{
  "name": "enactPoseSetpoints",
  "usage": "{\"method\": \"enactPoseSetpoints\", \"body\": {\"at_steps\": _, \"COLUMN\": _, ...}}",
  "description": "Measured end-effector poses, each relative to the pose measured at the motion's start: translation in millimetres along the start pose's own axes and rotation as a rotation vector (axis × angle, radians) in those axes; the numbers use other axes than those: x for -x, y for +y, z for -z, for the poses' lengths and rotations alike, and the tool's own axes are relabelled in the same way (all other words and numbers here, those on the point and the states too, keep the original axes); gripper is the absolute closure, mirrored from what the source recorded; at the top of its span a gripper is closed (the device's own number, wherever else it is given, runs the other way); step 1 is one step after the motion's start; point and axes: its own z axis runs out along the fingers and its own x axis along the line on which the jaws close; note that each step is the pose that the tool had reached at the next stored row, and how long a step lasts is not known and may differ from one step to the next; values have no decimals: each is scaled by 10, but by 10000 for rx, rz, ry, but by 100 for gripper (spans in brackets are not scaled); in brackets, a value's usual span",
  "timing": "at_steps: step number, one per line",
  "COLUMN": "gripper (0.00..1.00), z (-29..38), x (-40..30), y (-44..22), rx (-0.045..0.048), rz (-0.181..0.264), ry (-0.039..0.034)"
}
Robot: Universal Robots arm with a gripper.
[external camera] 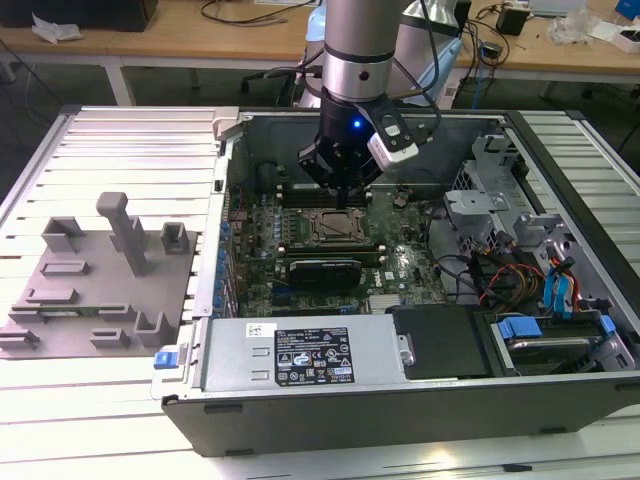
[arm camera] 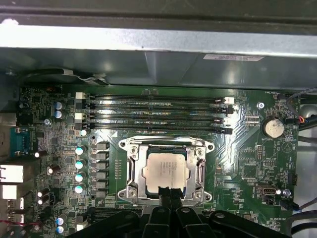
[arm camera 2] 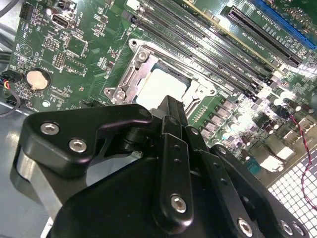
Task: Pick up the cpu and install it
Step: 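Install the second cpu locking lever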
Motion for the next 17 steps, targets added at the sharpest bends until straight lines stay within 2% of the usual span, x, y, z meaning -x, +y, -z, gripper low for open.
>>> {"method": "enactPoseSetpoints", "body": {"at_steps": 7, "gripper": 89, "z": 2, "x": 0, "y": -1, "rx": -1, "rz": -1, "ry": 0}}
{"method": "enactPoseSetpoints", "body": {"at_steps": 8, "gripper": 89, "z": -1, "x": -1, "y": -47, "rx": -1, "rz": 0, "ry": 0}}
{"method": "enactPoseSetpoints", "body": {"at_steps": 10, "gripper": 89, "z": -7, "x": -4, "y": -194, "rx": 0, "rz": 0, "ry": 0}}
{"method": "enactPoseSetpoints", "body": {"at_steps": 17, "gripper": 89, "z": -15, "x": -7, "y": -307, "rx": 0, "rz": 0, "ry": 0}}
